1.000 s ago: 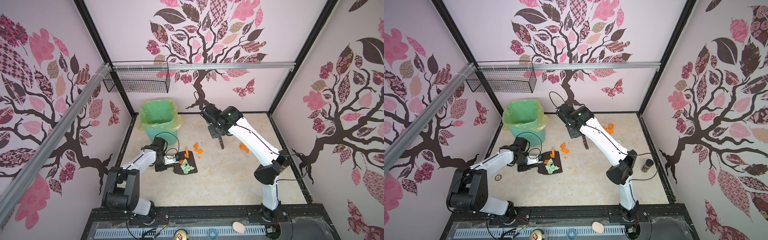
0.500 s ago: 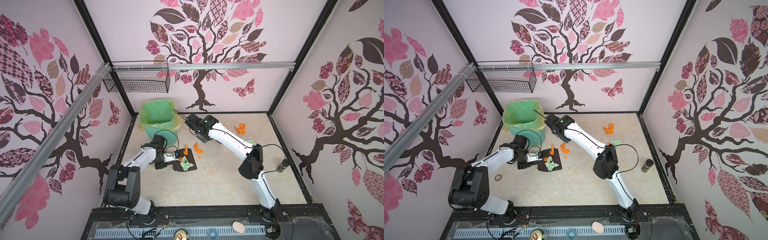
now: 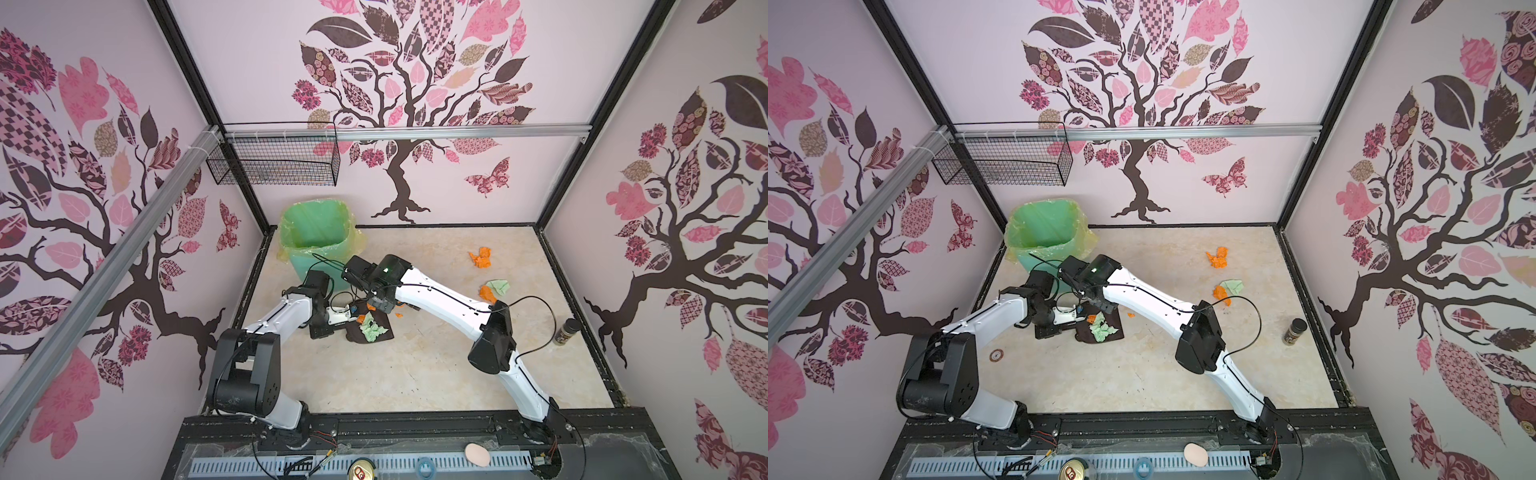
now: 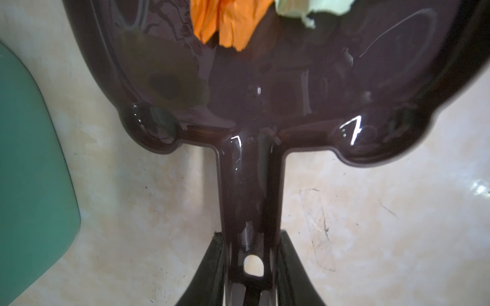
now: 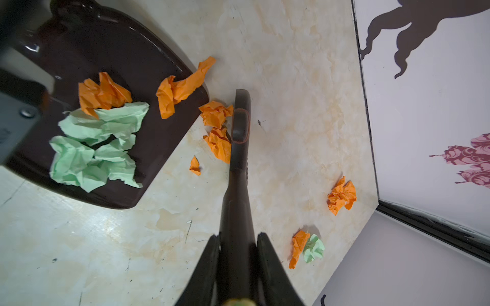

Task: Sweep away the paper scraps from the table
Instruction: 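Sweep more scraps with the brush into the dustpan held by the left gripper, then lift the loaded dustpan over the bin with the left gripper while the right draws back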

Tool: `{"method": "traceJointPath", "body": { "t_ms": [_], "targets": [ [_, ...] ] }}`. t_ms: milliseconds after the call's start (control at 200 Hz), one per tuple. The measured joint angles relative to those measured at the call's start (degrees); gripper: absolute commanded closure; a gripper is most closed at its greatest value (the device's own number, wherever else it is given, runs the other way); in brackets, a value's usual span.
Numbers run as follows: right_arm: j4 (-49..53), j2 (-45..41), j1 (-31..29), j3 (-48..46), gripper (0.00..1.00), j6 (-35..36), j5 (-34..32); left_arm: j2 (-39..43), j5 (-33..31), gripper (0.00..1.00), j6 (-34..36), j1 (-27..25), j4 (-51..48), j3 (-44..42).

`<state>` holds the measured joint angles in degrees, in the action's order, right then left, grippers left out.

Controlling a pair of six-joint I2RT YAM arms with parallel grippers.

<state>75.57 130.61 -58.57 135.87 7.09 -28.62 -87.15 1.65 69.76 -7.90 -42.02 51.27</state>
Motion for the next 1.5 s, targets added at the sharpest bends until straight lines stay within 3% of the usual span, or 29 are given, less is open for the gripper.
{"method": "traceJointPath", "body": {
  "t_ms": [415,700,945,1190,1501],
  "targets": [
    [5.3,0.0,-2.9,9.5,1.00,-9.7,10.9,0.0,0.2,1.00,-0.6,0.0,-0.1,0.0],
    [6.3,-1.8,-3.0,9.9,1.00,-17.6,12.6,0.0,0.6,1.00,-0.8,0.0,-0.2,0.0],
    [6.4,-11.3,-3.0,9.8,1.00,-24.1,11.1,0.3,1.7,1.00,-1.0,0.0,-0.2,0.0],
    [6.7,-23.4,-3.2,2.2,1.00,-27.8,6.3,2.8,2.1,1.00,-0.7,1.1,-0.8,-0.1],
    [4.3,-30.5,-3.0,-14.9,1.00,-30.4,3.2,12.2,5.1,1.00,1.3,4.2,-5.2,-0.1]
  ]
}}
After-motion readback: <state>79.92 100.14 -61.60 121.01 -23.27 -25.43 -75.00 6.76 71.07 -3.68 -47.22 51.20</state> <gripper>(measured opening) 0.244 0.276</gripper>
